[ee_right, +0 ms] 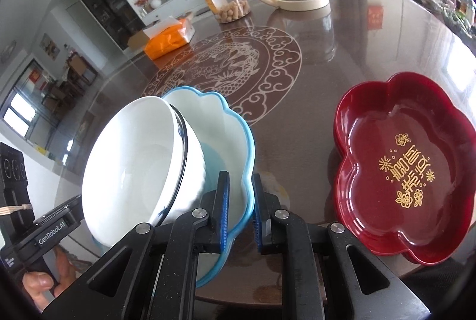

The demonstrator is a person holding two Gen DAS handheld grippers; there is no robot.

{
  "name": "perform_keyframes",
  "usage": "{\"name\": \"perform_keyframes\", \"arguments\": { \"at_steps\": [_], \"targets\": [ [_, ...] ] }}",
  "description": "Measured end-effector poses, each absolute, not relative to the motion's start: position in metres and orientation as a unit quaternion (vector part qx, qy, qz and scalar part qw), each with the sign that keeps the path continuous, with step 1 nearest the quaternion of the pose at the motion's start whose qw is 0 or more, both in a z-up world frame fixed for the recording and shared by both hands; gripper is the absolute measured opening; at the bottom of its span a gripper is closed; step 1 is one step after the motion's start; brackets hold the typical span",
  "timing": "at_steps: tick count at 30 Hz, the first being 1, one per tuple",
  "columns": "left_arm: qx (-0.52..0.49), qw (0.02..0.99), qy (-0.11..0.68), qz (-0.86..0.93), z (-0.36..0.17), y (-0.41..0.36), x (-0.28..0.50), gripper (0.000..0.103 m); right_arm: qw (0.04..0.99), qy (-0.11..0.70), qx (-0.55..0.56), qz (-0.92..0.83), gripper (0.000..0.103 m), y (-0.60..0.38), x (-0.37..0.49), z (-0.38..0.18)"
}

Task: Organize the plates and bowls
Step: 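Carry the bowl stack with both grippers and lower it onto the red plates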

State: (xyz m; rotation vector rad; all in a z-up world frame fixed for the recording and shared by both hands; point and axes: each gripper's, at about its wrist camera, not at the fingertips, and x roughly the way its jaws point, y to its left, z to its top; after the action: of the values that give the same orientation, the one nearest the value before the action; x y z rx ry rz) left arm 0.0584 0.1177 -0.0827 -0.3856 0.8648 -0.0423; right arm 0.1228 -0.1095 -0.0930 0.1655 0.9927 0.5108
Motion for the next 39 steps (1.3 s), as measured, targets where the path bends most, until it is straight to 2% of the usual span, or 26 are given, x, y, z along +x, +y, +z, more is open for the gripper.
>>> {"name": "perform_keyframes", "arguments": {
  "at_steps": [6,13,20,26,34,36,37,38,39],
  "targets": [
    [-0.167,0.899,0.399,-0.074,-0.052,0.068,0.086,0.011,0.868,0.44,0.099,0.205,0.016,-0.158,0.122,-0.059],
    [-0.159,0.891,0.405,-0.131,-0.052,-0.001,0.126,0.011,0.889,0.421,0.121,0.137,0.016,-0.23,0.128,-0.045],
    [-0.141,0.88,0.429,-0.148,-0.078,-0.046,0.15,0.012,0.892,0.421,0.144,0.084,0.016,-0.278,0.142,-0.071],
    [-0.14,0.867,0.455,-0.144,-0.105,-0.054,0.159,0.012,0.887,0.426,0.161,0.073,0.016,-0.291,0.148,-0.104],
    [-0.122,0.875,0.443,-0.156,-0.106,-0.056,0.154,0.014,0.893,0.413,0.161,0.072,0.017,-0.293,0.143,-0.11],
    [-0.112,0.884,0.429,-0.148,-0.098,-0.053,0.151,0.022,0.899,0.404,0.158,0.066,0.021,-0.295,0.142,-0.107],
    [-0.106,0.888,0.424,-0.145,-0.093,-0.051,0.149,0.036,0.902,0.398,0.155,0.062,0.029,-0.296,0.141,-0.104],
    [-0.102,0.892,0.418,-0.138,-0.089,-0.049,0.147,0.047,0.904,0.394,0.158,0.059,0.041,-0.3,0.14,-0.102],
    [-0.099,0.898,0.409,-0.128,-0.084,-0.044,0.144,0.069,0.905,0.39,0.161,0.051,0.046,-0.304,0.139,-0.1]
  ]
}}
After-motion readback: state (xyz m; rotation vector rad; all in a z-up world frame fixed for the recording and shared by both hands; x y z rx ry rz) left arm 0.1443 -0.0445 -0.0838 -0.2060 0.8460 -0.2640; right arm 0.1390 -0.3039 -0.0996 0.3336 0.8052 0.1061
